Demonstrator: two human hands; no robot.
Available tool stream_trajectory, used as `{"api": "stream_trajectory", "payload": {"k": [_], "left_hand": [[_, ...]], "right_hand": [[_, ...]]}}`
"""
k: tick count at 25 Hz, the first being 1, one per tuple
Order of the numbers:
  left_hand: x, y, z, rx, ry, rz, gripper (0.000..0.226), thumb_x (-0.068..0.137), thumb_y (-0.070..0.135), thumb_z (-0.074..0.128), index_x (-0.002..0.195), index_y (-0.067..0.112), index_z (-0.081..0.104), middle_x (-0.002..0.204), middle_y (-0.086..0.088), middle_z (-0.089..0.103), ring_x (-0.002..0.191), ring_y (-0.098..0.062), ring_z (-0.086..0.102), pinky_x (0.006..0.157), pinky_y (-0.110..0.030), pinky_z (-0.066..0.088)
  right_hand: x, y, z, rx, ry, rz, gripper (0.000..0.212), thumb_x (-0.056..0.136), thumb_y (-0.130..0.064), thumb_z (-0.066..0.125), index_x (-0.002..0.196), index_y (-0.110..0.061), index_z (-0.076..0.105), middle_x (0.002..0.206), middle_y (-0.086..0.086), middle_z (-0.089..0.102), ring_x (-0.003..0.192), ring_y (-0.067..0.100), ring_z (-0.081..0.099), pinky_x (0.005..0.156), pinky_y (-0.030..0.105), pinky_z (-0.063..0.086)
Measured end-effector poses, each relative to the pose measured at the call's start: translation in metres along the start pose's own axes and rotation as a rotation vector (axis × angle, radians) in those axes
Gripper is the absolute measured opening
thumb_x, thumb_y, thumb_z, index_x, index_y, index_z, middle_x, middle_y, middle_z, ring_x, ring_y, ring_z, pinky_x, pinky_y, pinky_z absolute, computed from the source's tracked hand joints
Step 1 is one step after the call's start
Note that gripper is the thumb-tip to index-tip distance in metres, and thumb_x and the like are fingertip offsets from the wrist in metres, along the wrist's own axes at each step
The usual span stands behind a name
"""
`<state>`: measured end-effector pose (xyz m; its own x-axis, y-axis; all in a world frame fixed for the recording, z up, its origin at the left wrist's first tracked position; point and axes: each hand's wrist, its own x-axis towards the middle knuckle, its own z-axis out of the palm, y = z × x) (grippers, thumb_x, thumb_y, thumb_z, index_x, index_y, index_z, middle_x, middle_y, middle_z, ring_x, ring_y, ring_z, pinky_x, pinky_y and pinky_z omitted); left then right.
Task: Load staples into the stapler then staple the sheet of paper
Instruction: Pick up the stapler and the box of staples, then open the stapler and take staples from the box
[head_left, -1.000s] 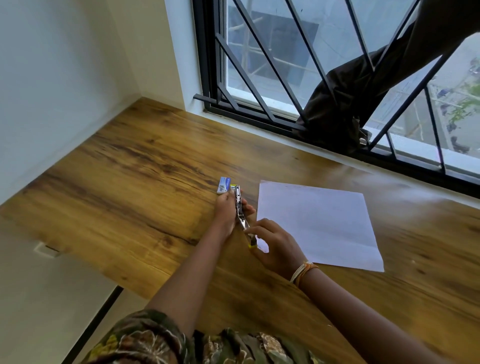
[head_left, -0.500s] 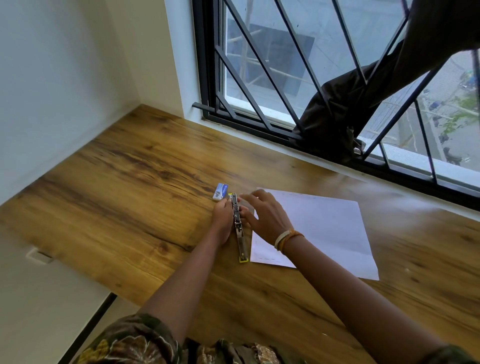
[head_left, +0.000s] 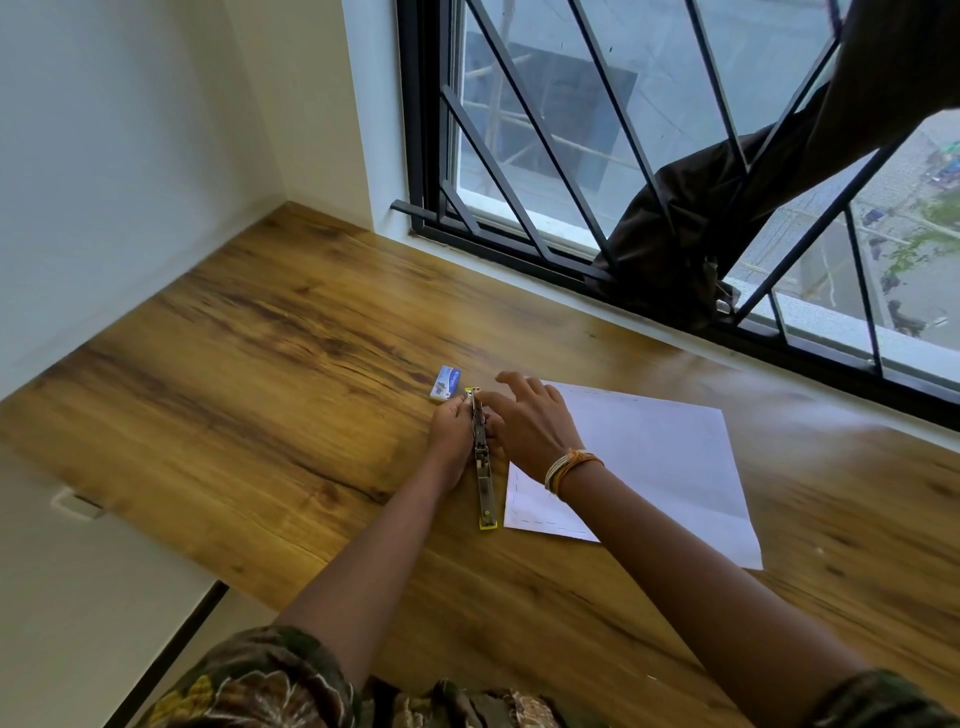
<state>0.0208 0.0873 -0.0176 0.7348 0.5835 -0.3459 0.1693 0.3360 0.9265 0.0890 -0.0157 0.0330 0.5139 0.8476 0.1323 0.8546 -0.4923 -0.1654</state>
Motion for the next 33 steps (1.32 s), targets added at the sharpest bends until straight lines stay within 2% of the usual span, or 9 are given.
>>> {"api": "stream_trajectory", "payload": {"k": [5, 9, 15, 18, 22, 25, 29, 31, 33], "left_hand": [[-0.004, 0.003, 0.002, 0.02, -0.009, 0.016, 0.033, 0.102, 0.016, 0.035, 0.091, 0.001, 0.062, 0.071, -0.007, 0.064, 0.061, -0.015, 0.061, 0.053, -0.024, 0.051], [-0.009, 0.006, 0.004, 0.05, 0.001, 0.021, 0.03, 0.101, 0.017, 0.038, 0.092, 0.0, 0.061, 0.067, -0.004, 0.063, 0.056, -0.009, 0.061, 0.047, -0.018, 0.05], [-0.004, 0.004, 0.002, 0.121, 0.005, 0.019, 0.034, 0.101, 0.014, 0.036, 0.097, -0.011, 0.058, 0.078, -0.017, 0.06, 0.066, -0.022, 0.055, 0.054, -0.028, 0.045], [-0.001, 0.005, 0.001, 0.097, -0.011, -0.001, 0.033, 0.101, 0.013, 0.035, 0.096, -0.007, 0.061, 0.075, -0.012, 0.063, 0.061, -0.017, 0.058, 0.051, -0.025, 0.049], [0.005, 0.003, 0.0, 0.083, -0.014, -0.024, 0.03, 0.1, 0.012, 0.036, 0.088, 0.002, 0.062, 0.08, -0.017, 0.061, 0.074, -0.026, 0.056, 0.067, -0.039, 0.047], [0.009, 0.004, 0.002, 0.048, 0.018, -0.079, 0.027, 0.1, 0.011, 0.041, 0.096, 0.003, 0.067, 0.078, -0.01, 0.064, 0.072, -0.021, 0.06, 0.068, -0.037, 0.051], [0.01, 0.007, 0.004, 0.046, 0.033, -0.118, 0.025, 0.1, 0.013, 0.044, 0.102, 0.002, 0.066, 0.077, -0.007, 0.069, 0.063, -0.014, 0.068, 0.056, -0.03, 0.057], [0.008, 0.008, 0.006, 0.024, 0.022, -0.129, 0.021, 0.1, 0.011, 0.045, 0.095, 0.002, 0.064, 0.077, -0.011, 0.071, 0.06, -0.018, 0.07, 0.057, -0.036, 0.059], [0.009, 0.008, 0.009, 0.009, 0.015, -0.141, 0.019, 0.099, 0.008, 0.047, 0.091, 0.001, 0.062, 0.085, -0.021, 0.07, 0.075, -0.035, 0.071, 0.071, -0.053, 0.057]], "right_hand": [[0.016, -0.001, -0.005, 0.2, -0.063, 0.142, 0.028, 0.083, -0.012, 0.061, 0.107, -0.026, 0.066, 0.123, 0.008, 0.051, 0.107, 0.027, 0.051, 0.083, 0.04, 0.052], [0.024, -0.002, -0.006, 0.206, -0.051, 0.157, 0.017, 0.082, -0.012, 0.065, 0.09, -0.025, 0.071, 0.11, 0.004, 0.053, 0.098, 0.023, 0.05, 0.075, 0.031, 0.048], [0.007, -0.011, 0.004, 0.315, 0.025, 0.147, 0.017, 0.077, 0.004, 0.057, 0.086, -0.007, 0.067, 0.102, 0.01, 0.057, 0.09, 0.026, 0.054, 0.073, 0.039, 0.051], [0.001, -0.009, -0.001, 0.373, 0.026, 0.1, 0.018, 0.074, 0.005, 0.062, 0.086, -0.008, 0.068, 0.096, 0.009, 0.064, 0.084, 0.026, 0.058, 0.072, 0.038, 0.053], [-0.012, -0.006, -0.005, 0.511, 0.044, 0.092, 0.021, 0.074, 0.005, 0.066, 0.087, -0.01, 0.071, 0.084, 0.009, 0.073, 0.076, 0.026, 0.067, 0.072, 0.038, 0.056], [-0.026, -0.008, -0.002, 0.578, 0.07, 0.055, 0.02, 0.075, 0.006, 0.061, 0.084, -0.009, 0.071, 0.084, 0.007, 0.074, 0.082, 0.025, 0.069, 0.077, 0.04, 0.057], [-0.05, -0.013, 0.011, 0.587, 0.142, 0.011, 0.025, 0.08, 0.003, 0.049, 0.094, -0.013, 0.061, 0.098, 0.006, 0.073, 0.099, 0.029, 0.068, 0.077, 0.041, 0.057], [-0.056, -0.015, 0.016, 0.517, 0.157, 0.002, 0.024, 0.083, -0.001, 0.045, 0.1, -0.012, 0.057, 0.1, 0.009, 0.072, 0.091, 0.032, 0.068, 0.071, 0.043, 0.056], [-0.06, -0.016, 0.019, 0.45, 0.176, -0.015, 0.025, 0.083, 0.0, 0.045, 0.104, -0.012, 0.055, 0.098, 0.01, 0.072, 0.085, 0.032, 0.067, 0.073, 0.041, 0.055]]}}
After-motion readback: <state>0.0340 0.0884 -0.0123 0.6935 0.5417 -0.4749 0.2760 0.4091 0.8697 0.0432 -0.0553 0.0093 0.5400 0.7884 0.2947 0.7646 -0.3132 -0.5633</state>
